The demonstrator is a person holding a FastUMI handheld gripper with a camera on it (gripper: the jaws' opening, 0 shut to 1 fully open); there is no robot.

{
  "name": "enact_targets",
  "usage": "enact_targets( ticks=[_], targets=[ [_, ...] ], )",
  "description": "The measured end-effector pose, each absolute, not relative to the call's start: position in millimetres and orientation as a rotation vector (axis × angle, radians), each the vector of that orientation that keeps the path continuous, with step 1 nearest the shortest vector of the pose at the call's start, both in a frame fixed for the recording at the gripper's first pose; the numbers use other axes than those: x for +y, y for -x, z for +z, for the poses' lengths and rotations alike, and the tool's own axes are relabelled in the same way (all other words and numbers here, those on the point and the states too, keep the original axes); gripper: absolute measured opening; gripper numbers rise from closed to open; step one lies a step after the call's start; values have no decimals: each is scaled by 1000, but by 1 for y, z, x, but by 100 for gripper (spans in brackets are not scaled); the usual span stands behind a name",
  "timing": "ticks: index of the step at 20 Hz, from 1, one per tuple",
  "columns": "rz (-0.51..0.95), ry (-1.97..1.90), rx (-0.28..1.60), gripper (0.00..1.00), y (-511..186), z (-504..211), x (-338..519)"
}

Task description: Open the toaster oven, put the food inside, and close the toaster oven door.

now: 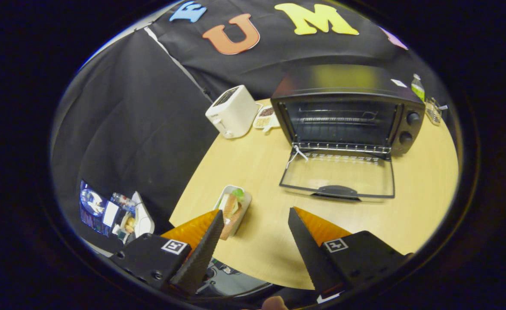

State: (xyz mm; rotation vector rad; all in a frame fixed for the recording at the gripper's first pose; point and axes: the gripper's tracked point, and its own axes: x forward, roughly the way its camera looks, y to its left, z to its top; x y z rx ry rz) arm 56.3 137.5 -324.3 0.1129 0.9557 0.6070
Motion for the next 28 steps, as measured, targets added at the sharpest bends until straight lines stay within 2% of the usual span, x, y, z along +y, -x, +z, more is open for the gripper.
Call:
enact_targets(
  ticks=[9, 14, 18, 20, 21, 23, 28],
  targets=[
    [675, -333, 1237, 100, -39, -376, 200],
    [627, -417, 1355, 98, -46, -415, 222],
    [606, -481, 1428, 78, -43, -423, 232],
    [616, -470, 1427, 49, -41, -420, 232],
    [621, -460, 1421, 44, -40, -418, 232],
    [648, -476, 1415, 39, -37, -404, 236],
    [707, -568, 1342, 38, -44, -343, 229]
  ],
)
